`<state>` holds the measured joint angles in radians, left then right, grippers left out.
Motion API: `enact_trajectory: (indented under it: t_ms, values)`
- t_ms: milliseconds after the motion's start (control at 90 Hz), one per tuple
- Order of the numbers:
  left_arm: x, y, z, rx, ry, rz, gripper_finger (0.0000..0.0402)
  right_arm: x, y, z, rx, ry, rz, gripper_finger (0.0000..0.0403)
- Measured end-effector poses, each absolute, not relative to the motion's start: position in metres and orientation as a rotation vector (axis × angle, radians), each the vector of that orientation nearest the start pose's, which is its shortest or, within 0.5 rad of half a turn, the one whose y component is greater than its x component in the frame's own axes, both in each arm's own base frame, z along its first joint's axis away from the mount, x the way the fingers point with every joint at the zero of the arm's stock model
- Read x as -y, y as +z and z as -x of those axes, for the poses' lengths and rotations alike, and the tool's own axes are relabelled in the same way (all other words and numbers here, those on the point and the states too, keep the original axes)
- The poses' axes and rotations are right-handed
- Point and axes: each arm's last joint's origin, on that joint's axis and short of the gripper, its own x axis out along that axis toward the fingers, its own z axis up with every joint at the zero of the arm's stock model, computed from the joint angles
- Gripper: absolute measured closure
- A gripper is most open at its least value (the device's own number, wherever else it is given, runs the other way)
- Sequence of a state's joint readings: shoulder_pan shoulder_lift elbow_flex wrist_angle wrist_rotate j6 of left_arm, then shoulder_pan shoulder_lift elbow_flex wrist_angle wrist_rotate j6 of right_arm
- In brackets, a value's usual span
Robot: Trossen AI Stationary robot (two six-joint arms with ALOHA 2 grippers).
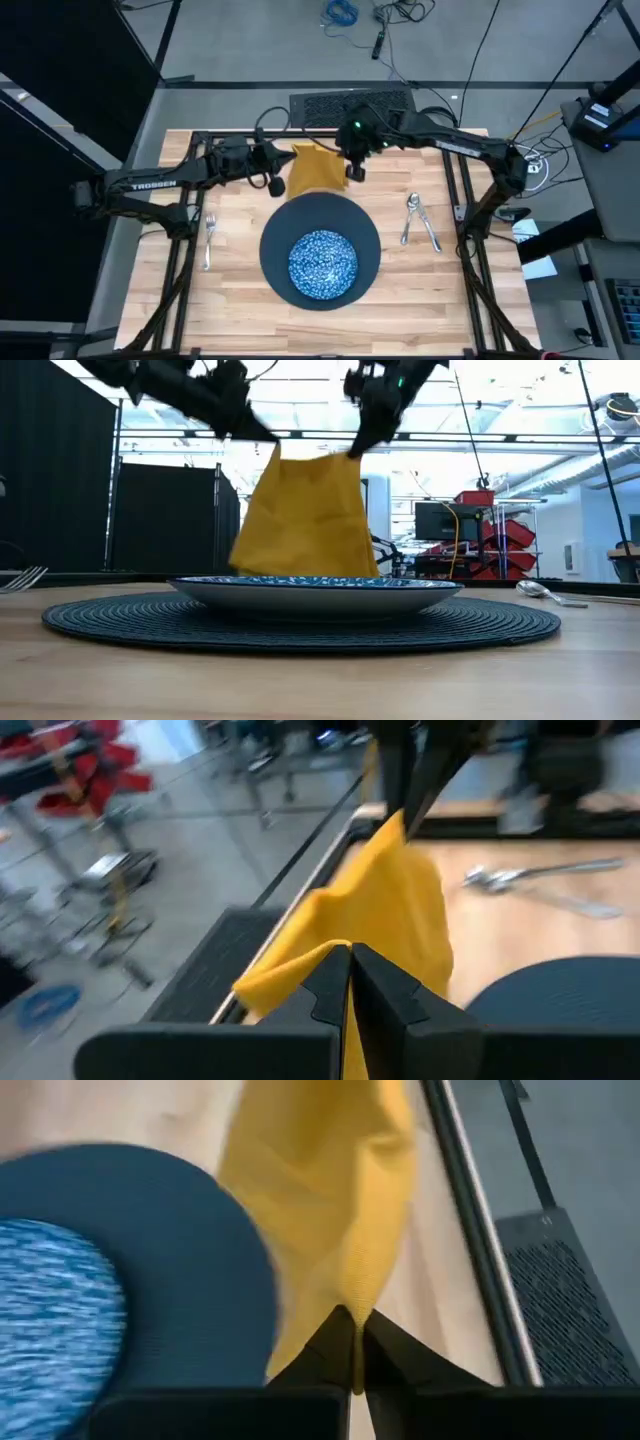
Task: Set table place
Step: Fold the yellow table napkin
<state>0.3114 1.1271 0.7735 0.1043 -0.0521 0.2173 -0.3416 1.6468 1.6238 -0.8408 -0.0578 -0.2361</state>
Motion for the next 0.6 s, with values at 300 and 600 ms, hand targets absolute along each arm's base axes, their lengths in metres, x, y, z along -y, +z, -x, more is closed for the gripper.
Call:
enact_trajectory:
  t_ms: [300,600]
  values:
    - [-0.027,0.332,-0.251,-0.248,0.127,-0.211,0.0401,0.039,0.385,-0.316,-0.757,-0.079,0.099,0.0403]
    - [-0.011,0.321,-0.248,-0.406,0.184,-0.223,0.0401,0.040,0.370,-0.315,-0.836,-0.093,0.071,0.0403]
